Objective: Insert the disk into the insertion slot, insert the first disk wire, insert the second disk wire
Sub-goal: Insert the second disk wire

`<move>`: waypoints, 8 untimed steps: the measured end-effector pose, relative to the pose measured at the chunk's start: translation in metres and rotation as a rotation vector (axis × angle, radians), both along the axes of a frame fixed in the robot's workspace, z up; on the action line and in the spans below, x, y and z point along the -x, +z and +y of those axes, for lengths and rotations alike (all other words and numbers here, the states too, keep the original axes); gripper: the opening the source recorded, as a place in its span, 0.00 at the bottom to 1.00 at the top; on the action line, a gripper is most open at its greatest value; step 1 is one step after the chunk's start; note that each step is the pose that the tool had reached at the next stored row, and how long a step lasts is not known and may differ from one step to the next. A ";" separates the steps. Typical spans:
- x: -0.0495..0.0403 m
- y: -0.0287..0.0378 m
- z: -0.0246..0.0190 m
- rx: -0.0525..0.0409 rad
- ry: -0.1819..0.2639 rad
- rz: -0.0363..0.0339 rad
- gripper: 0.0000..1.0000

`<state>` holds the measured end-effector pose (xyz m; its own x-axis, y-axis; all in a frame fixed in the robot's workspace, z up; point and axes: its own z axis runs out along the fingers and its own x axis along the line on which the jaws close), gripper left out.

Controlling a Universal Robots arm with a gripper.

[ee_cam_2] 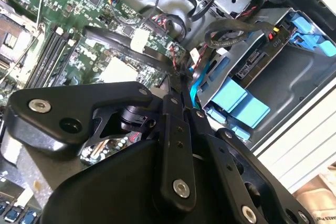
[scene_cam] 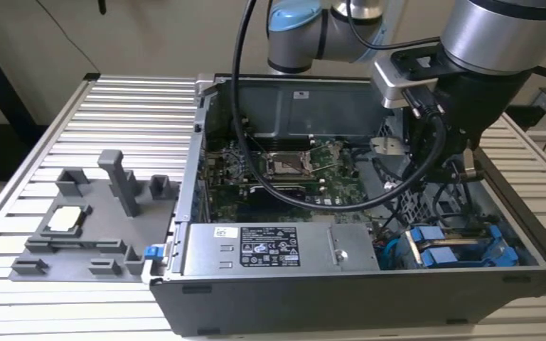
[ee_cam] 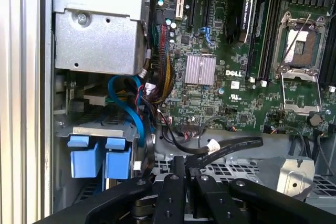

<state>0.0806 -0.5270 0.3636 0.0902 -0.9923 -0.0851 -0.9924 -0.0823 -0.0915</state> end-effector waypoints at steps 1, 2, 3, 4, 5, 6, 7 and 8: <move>0.0000 0.0000 0.0000 0.0000 0.000 0.0000 0.15; 0.0000 0.0000 0.0000 0.0000 0.000 0.0000 0.15; 0.0000 0.0000 0.0000 0.0000 0.000 0.0000 0.15; 0.0000 0.0005 0.0000 0.0006 0.000 0.0001 0.15; 0.0000 0.0013 0.0000 0.0015 0.000 0.0001 0.15; 0.0000 0.0028 0.0000 0.0014 0.000 0.0000 0.15; 0.0001 0.0056 0.0000 0.0014 0.000 0.0000 0.15; 0.0002 0.0086 0.0000 0.0014 0.000 0.0000 0.17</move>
